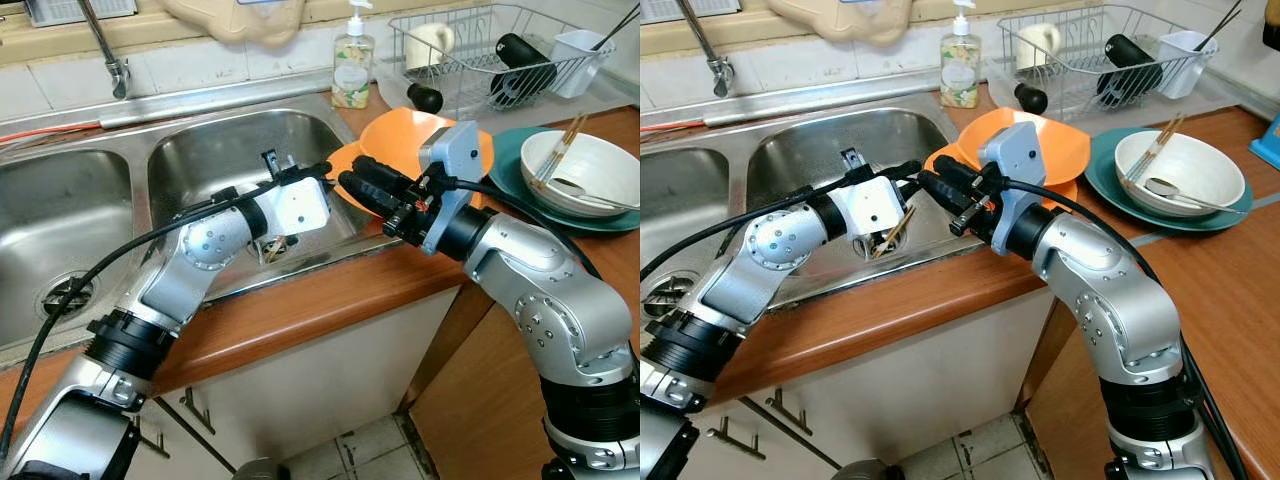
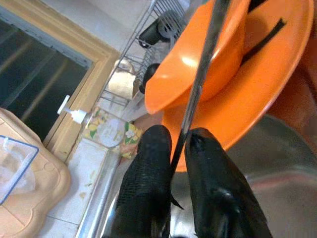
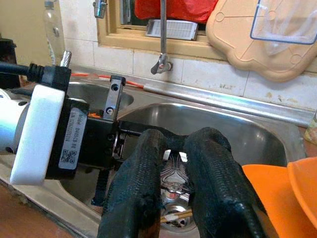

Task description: Kitchen organization

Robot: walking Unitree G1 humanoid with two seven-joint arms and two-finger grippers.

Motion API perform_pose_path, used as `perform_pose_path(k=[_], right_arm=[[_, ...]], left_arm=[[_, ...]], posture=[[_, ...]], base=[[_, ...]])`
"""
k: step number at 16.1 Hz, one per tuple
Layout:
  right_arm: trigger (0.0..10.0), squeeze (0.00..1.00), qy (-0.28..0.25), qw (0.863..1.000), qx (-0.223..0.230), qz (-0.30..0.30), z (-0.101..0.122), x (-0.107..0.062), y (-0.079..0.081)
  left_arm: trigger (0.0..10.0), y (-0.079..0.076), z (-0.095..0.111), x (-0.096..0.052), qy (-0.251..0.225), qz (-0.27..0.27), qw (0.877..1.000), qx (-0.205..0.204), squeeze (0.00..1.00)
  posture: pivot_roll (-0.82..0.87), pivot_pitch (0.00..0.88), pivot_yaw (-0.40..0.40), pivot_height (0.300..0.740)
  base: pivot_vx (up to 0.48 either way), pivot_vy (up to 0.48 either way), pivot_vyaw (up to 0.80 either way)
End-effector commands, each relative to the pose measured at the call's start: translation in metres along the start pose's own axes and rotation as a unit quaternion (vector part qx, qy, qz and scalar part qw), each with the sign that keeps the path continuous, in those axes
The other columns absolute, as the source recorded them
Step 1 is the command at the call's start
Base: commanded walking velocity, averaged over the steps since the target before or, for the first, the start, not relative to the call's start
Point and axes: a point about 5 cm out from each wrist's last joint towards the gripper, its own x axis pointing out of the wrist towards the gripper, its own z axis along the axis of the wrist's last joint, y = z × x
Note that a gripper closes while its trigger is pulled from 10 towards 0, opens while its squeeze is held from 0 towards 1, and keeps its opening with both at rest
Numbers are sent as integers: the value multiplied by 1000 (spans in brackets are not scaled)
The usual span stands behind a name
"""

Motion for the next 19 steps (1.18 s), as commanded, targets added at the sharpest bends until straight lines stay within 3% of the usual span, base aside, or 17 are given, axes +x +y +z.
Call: perform_pose_path(k=[1,2,3,4,6,7,8,9,15,16,17,19], right_arm=[[0,0,0,1000,-5,3,2,0,2],[1686,0,3,1000,-6,-1,1,1,2],[4824,0,5,1000,-8,-4,1,1,2],[10000,0,6,1000,-10,-7,1,1,2],[10000,0,7,1000,-6,-10,0,2,2],[10000,1000,13,1000,-1,-4,-3,3,3],[10000,1000,28,999,-12,-15,-8,3,2],[10000,0,45,998,-25,-36,-14,2,-2],[10000,0,115,991,-15,-65,-35,-3,-12],[10000,0,119,991,-13,-56,-36,-3,-9],[10000,0,121,991,-15,-48,-37,-3,-6],[10000,0,130,990,-19,-50,-39,-3,-3]], left_arm=[[0,1,0,1,3,-11,1000,16,0],[0,1,-2,1,6,-17,1000,17,0],[0,1,-3,2,7,-21,1000,16,0],[0,1,-4,2,6,-24,1000,19,0],[0,2,-7,3,11,-28,999,21,0],[0,2,-12,3,25,-31,999,18,0],[0,2,-17,2,41,-37,998,18,0],[0,2,-20,2,50,-41,998,19,0],[0,6,-65,3,162,-88,983,5,0],[5922,4,-76,5,201,-110,973,-6,0],[10000,1,-81,4,221,-130,967,-13,0],[10000,-7,-88,4,244,-155,957,-30,0]], posture=[[-17,0,58,740],[-19,0,59,740],[-20,0,61,740],[-21,0,60,740],[-20,0,60,740],[-20,0,59,740],[-19,0,59,740],[-20,0,55,740],[-26,0,47,740],[-34,0,53,740],[-35,0,55,740],[-38,0,57,740]], base=[[0,0,0],[0,0,0],[0,0,0],[0,0,0],[0,0,0],[0,0,0],[0,0,0],[0,0,0],[0,0,0],[0,0,0],[0,0,0],[0,0,0]])
